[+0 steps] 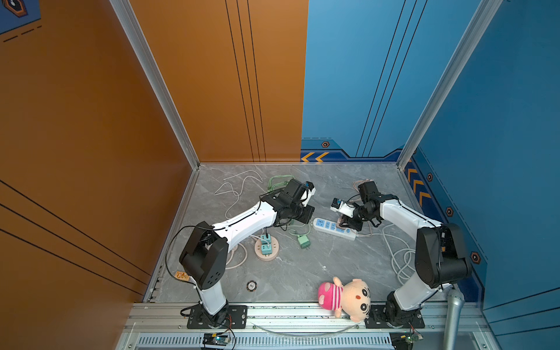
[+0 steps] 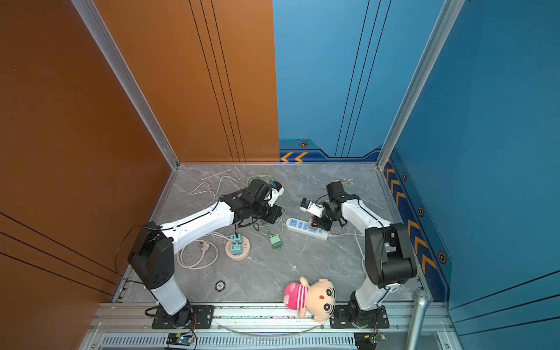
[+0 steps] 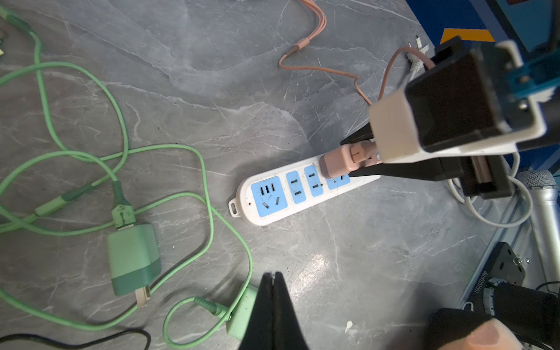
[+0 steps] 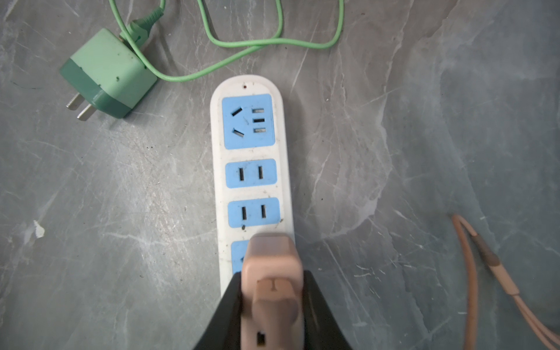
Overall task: Insert plugs into power strip
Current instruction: Insert the plug into the socket.
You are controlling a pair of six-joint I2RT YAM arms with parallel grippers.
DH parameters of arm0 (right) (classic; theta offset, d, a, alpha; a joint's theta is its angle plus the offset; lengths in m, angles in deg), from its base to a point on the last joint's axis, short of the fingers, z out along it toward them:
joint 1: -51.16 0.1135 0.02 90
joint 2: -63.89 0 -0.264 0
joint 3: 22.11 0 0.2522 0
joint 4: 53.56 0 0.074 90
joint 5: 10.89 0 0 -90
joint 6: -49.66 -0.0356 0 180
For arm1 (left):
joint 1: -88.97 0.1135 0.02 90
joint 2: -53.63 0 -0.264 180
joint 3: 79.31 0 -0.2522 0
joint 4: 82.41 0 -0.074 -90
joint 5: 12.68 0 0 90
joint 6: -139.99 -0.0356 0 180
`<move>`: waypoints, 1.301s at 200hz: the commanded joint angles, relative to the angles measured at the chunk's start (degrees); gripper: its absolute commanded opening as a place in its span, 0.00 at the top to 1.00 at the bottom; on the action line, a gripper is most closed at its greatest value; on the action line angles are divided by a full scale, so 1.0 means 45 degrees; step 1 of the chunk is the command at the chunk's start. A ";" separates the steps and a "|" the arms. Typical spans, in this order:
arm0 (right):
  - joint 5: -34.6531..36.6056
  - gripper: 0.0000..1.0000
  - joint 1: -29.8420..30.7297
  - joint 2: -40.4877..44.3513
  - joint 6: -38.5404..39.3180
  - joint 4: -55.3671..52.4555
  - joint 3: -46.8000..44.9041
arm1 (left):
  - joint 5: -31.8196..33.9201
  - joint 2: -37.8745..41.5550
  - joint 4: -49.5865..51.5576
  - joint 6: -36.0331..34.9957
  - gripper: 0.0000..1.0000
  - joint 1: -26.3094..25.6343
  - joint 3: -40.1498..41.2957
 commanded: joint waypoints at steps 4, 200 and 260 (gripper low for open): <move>0.2658 1.00 -0.0014 -0.1592 0.0231 -0.0809 -0.0680 | -0.0026 0.0041 0.0652 -0.0027 1.00 -0.0090 -0.0330; 0.2665 0.91 0.0535 -0.1435 0.0059 -0.0945 -0.0439 | 0.2102 -0.4099 0.0893 0.2500 1.00 -0.0648 -0.4358; 0.2237 0.82 0.0683 -0.1126 -0.0304 -0.0945 -0.0135 | 0.1968 -0.4002 0.0896 0.2373 1.00 -0.0636 -0.4303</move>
